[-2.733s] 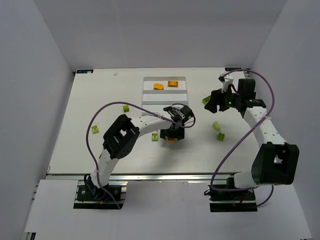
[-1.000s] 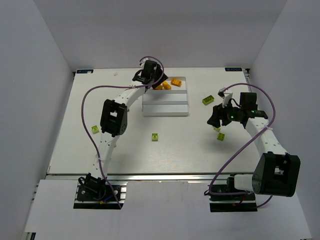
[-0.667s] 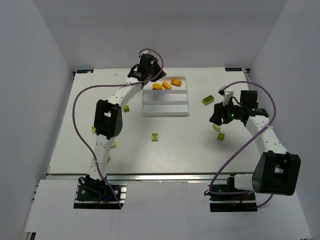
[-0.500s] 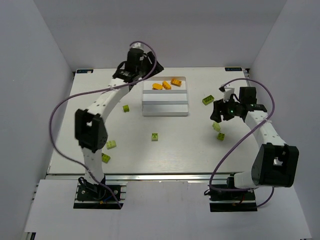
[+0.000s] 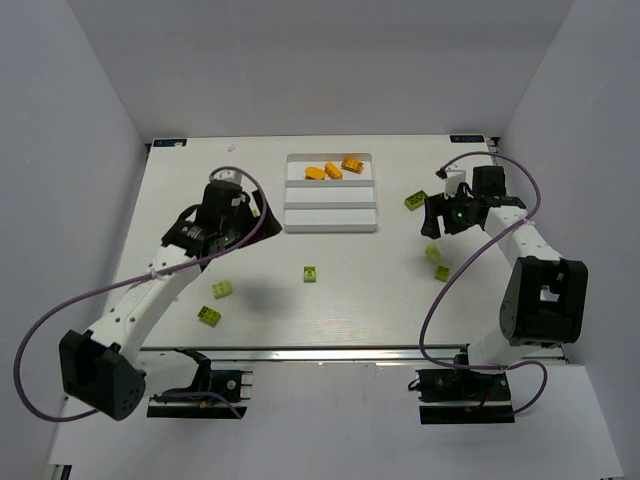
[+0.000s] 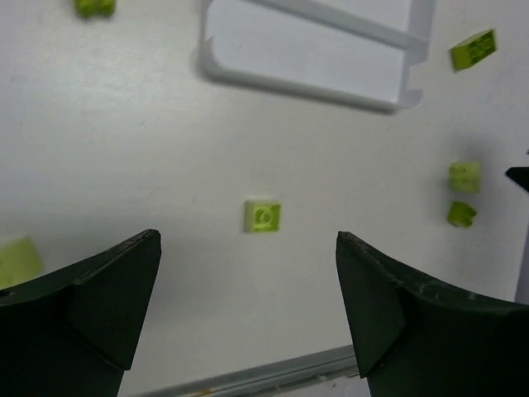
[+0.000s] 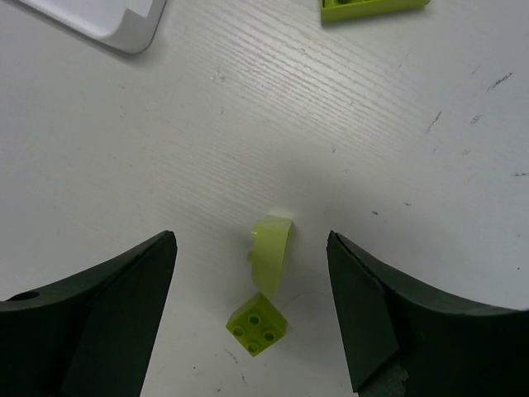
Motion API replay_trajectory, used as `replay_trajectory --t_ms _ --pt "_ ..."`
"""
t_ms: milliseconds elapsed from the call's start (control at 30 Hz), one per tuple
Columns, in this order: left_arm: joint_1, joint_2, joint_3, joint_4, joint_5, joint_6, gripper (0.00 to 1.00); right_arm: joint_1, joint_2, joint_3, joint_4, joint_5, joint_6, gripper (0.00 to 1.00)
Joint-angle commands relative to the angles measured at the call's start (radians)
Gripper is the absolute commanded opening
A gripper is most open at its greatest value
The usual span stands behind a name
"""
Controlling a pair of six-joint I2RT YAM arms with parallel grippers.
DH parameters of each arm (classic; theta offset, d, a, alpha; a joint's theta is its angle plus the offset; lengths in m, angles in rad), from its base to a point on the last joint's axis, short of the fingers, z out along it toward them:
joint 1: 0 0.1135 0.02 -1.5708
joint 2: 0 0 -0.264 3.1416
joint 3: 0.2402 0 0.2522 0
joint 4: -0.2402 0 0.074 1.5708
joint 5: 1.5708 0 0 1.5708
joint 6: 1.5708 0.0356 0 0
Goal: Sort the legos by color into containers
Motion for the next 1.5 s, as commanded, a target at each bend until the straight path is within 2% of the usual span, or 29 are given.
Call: replay_trajectory --t_ms 0,100,233,567,667,833,933,1000,1067,1167,1300,1400,1467 --pt "0.005 -0.155 -0.094 -0.087 -0.089 -0.061 0.96 0.005 0.033 0.061 0.021 0.004 0.000 0.78" --pt "0.005 -0.233 -0.156 -0.161 -0.157 -0.101 0.96 0.007 0.067 0.086 0.010 0.015 -0.018 0.78" --pt "0.005 -0.240 -0.203 -0.230 -0.180 -0.137 0.96 0.008 0.093 0.100 -0.001 0.033 -0.046 0.78" --pt "0.005 -0.211 -0.252 -0.232 -0.195 -0.154 0.96 0.011 0.104 0.055 0.002 0.078 -0.060 0.76" --pt "0.005 -0.203 -0.255 -0.238 -0.205 -0.161 0.96 0.005 0.093 0.063 0.019 0.007 -0.044 0.76" --pt "0.005 -0.182 -0.255 -0.222 -0.203 -0.160 0.96 0.012 0.147 0.185 0.117 -0.047 0.014 0.77" --pt "0.005 -0.177 -0.251 -0.238 -0.205 -0.181 0.96 0.012 0.263 0.356 0.027 -0.047 0.063 0.77" --pt "0.005 -0.188 -0.268 -0.230 -0.187 -0.213 0.96 0.008 0.291 0.379 0.021 -0.057 0.086 0.77" --pt "0.005 -0.185 -0.275 -0.210 -0.153 -0.258 0.98 0.007 0.276 0.335 0.048 -0.082 0.080 0.77" --pt "-0.015 -0.154 -0.227 -0.253 -0.174 -0.295 0.98 0.008 0.228 0.279 0.090 -0.112 0.022 0.77" --pt "-0.015 -0.177 -0.211 -0.275 -0.200 -0.313 0.98 0.008 0.234 0.336 0.078 -0.224 -0.116 0.79" --pt "-0.015 -0.227 -0.226 -0.271 -0.197 -0.339 0.98 0.005 0.295 0.478 -0.063 -0.341 -0.354 0.80" --pt "-0.015 -0.255 -0.228 -0.294 -0.203 -0.356 0.98 0.005 0.360 0.558 -0.181 -0.398 -0.443 0.80"
